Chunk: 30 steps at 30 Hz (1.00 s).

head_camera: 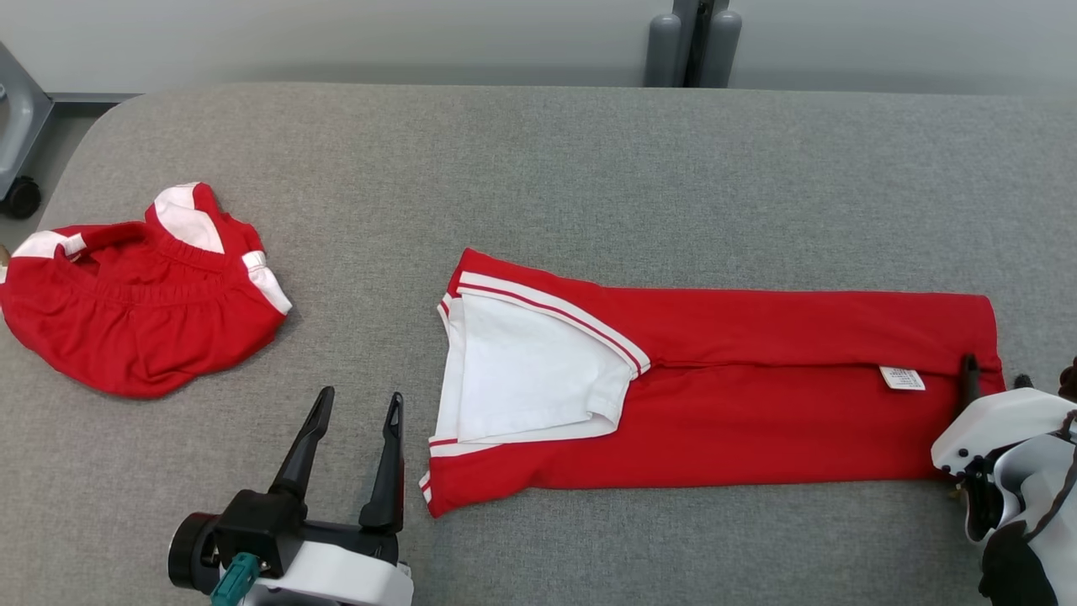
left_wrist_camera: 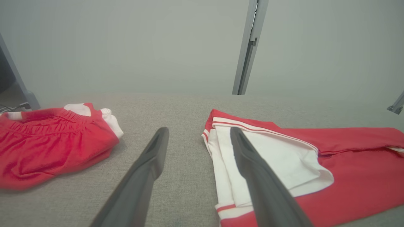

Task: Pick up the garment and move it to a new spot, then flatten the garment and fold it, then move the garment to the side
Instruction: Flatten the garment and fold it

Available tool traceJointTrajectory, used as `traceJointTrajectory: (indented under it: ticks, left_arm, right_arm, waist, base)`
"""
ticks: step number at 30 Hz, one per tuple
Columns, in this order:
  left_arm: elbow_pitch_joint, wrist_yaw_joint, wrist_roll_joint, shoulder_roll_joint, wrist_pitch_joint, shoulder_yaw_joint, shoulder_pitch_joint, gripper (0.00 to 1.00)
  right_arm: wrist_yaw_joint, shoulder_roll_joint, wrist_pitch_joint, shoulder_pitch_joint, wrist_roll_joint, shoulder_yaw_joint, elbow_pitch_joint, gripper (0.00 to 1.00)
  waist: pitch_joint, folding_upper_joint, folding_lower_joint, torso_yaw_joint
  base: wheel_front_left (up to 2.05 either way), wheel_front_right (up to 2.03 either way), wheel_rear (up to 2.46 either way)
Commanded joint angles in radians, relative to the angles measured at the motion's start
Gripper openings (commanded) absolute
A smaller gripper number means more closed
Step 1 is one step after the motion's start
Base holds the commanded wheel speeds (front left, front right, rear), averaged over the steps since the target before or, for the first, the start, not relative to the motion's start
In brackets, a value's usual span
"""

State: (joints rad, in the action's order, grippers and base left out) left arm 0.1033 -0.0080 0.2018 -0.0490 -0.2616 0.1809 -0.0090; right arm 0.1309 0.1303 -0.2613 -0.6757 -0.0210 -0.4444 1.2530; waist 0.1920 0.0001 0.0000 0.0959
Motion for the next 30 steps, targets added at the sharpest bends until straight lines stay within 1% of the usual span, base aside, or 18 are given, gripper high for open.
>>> traceJointTrajectory:
  ticks: [1, 2, 3, 4, 5, 11, 16, 20, 24, 29, 30]
  left_arm:
    - [0.000, -0.005, 0.005, -0.003, -0.004, -0.002, -0.018, 1.00]
    - [0.000, -0.006, 0.006, -0.003, -0.004, -0.003, -0.019, 1.00]
    - [-0.001, -0.007, 0.006, -0.003, -0.004, -0.004, -0.020, 1.00]
    - [-0.001, -0.007, 0.006, -0.003, -0.004, -0.006, -0.020, 1.00]
    - [-0.002, -0.008, 0.006, -0.003, -0.004, -0.007, -0.020, 1.00]
    - [-0.005, -0.004, 0.007, -0.003, -0.004, -0.011, -0.009, 1.00]
    - [-0.005, 0.001, 0.010, -0.003, -0.004, -0.007, -0.004, 1.00]
    - [-0.001, 0.006, 0.016, -0.003, -0.004, -0.008, 0.000, 1.00]
    - [0.001, 0.010, 0.023, -0.003, -0.004, -0.004, 0.004, 1.00]
    - [0.006, 0.016, 0.036, -0.004, -0.004, 0.003, 0.015, 1.00]
    - [0.006, 0.016, 0.036, -0.004, -0.004, 0.003, 0.015, 1.00]
  right_arm:
    - [0.000, 0.003, 0.005, -0.004, 0.007, -0.004, 0.011, 0.60]
    - [0.000, 0.005, 0.007, -0.003, 0.010, -0.005, 0.015, 0.43]
    - [0.000, 0.006, 0.009, -0.003, 0.010, -0.007, 0.017, 0.18]
    - [0.000, 0.004, 0.009, -0.003, 0.012, -0.007, 0.019, 0.02]
    - [0.000, 0.003, 0.008, -0.003, 0.013, -0.006, 0.022, 0.00]
    - [0.000, 0.012, 0.000, -0.017, 0.002, 0.009, 0.021, 0.00]
    - [0.000, 0.033, -0.006, -0.030, -0.012, 0.027, -0.011, 0.00]
    - [0.000, 0.037, -0.006, -0.034, -0.034, 0.053, -0.057, 0.00]
    - [0.000, 0.015, -0.006, -0.049, -0.097, 0.081, -0.094, 0.00]
    - [0.000, -0.027, -0.005, -0.050, -0.199, 0.189, -0.140, 0.00]
    - [0.000, -0.027, -0.005, -0.050, -0.199, 0.189, -0.140, 0.00]
  waist:
    - [0.000, -0.0001, 0.0000, 0.001]
    - [0.000, -0.0001, 0.0000, 0.002]
    - [0.000, -0.0001, 0.0000, 0.004]
    - [-0.001, -0.0001, 0.0000, 0.004]
    - [-0.002, -0.0001, 0.0000, 0.004]
    - [-0.007, -0.0001, 0.0000, -0.002]
    - [-0.014, -0.0001, 0.0000, -0.011]
    - [-0.022, -0.0001, 0.0000, -0.020]
    - [-0.034, -0.0001, 0.0000, -0.027]
    - [-0.057, -0.0001, 0.0000, -0.030]
    - [-0.057, -0.0001, 0.0000, -0.030]
  base:
    - [0.00, 0.00, 0.00]
    - [0.00, 0.00, 0.00]
    - [0.00, 0.00, 0.00]
    - [0.00, 0.00, 0.00]
    - [0.00, 0.00, 0.00]
    - [0.00, 0.00, 0.00]
    - [0.00, 0.00, 0.00]
    - [0.00, 0.00, 0.00]
    - [0.00, 0.00, 0.00]
    - [0.00, 0.00, 0.00]
    - [0.00, 0.00, 0.00]
